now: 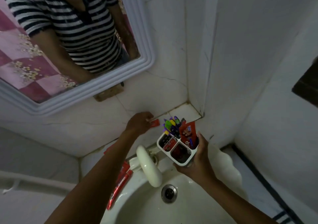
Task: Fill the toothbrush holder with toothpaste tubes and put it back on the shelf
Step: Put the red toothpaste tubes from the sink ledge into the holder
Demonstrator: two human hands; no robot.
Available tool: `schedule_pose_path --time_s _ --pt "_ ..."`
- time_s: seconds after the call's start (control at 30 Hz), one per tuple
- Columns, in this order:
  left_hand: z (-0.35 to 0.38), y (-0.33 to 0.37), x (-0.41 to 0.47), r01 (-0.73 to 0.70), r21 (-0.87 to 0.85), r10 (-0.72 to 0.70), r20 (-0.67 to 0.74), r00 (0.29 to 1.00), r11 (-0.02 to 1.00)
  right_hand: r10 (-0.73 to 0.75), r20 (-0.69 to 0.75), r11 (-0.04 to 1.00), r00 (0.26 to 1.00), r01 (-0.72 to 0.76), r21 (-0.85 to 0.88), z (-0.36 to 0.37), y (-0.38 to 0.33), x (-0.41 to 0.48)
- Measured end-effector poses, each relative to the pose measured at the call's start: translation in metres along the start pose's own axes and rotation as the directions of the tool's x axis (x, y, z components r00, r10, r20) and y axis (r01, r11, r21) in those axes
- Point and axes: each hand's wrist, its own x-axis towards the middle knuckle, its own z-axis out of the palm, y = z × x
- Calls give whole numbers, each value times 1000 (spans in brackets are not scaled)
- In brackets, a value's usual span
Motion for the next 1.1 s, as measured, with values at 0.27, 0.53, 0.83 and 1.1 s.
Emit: schedule_pose_path --time_s 0.27,0.53,0.83,1.1 --pt "36 -21 18 -257 520 230 118 966 815 35 7 999 999 -35 -24 2 6 0" --pt "-14 19 1 -245 270 291 -144 946 931 43 13 998 999 -42 -48 1 4 -1" --pt "-101 76 -103 -313 -306 139 -479 867 899 46 34 999 998 -45 -28 -2 -4 0" --pt "-90 112 -132 -316 -294 264 -202 943 902 116 51 993 992 -114 -26 -2 -1 2"
